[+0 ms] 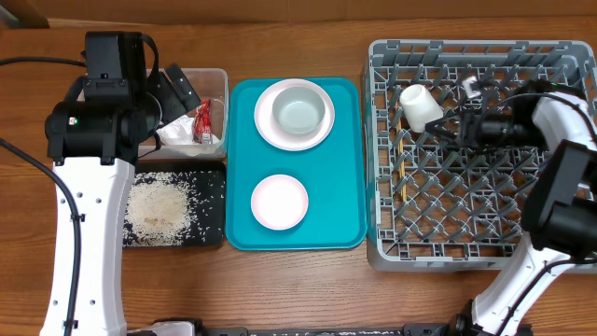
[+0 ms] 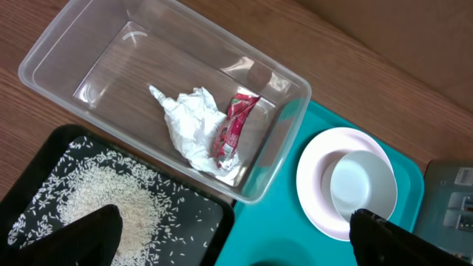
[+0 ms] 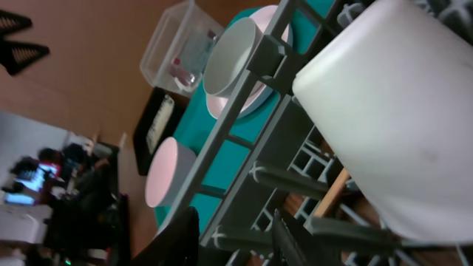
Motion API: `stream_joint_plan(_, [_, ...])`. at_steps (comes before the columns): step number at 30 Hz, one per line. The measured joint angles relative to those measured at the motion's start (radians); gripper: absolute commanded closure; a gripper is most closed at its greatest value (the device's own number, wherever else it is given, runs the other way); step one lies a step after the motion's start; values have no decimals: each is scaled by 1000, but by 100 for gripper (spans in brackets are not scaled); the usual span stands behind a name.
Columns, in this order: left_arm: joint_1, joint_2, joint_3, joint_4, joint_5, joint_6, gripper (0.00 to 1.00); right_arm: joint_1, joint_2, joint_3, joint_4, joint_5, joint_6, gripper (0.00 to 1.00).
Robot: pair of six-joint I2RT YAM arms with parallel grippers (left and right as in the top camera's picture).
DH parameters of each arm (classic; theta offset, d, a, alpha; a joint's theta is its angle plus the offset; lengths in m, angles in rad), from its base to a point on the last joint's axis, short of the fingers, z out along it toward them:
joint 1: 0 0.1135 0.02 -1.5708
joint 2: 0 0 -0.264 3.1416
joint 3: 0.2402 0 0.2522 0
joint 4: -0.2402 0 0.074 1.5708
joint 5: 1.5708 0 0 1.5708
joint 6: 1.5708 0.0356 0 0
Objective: Sort waste into correct bins and load items into the dishwasher
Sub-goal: 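Lower the cup into the rack's back row and open the right gripper, then raise the right gripper and move it toward the pink bowl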
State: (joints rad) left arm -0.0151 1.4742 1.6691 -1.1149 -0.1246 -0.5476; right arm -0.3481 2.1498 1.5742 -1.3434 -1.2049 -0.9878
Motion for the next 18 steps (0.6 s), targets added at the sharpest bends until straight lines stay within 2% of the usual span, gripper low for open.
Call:
stream_joint_plan(11, [0,0,0,0,0,0,0,-109,-4,45,-273,-79,14,67])
stream_joint_plan(18, [0,0,0,0,0,0,0,-108,-113,150,-279,-90,192,66])
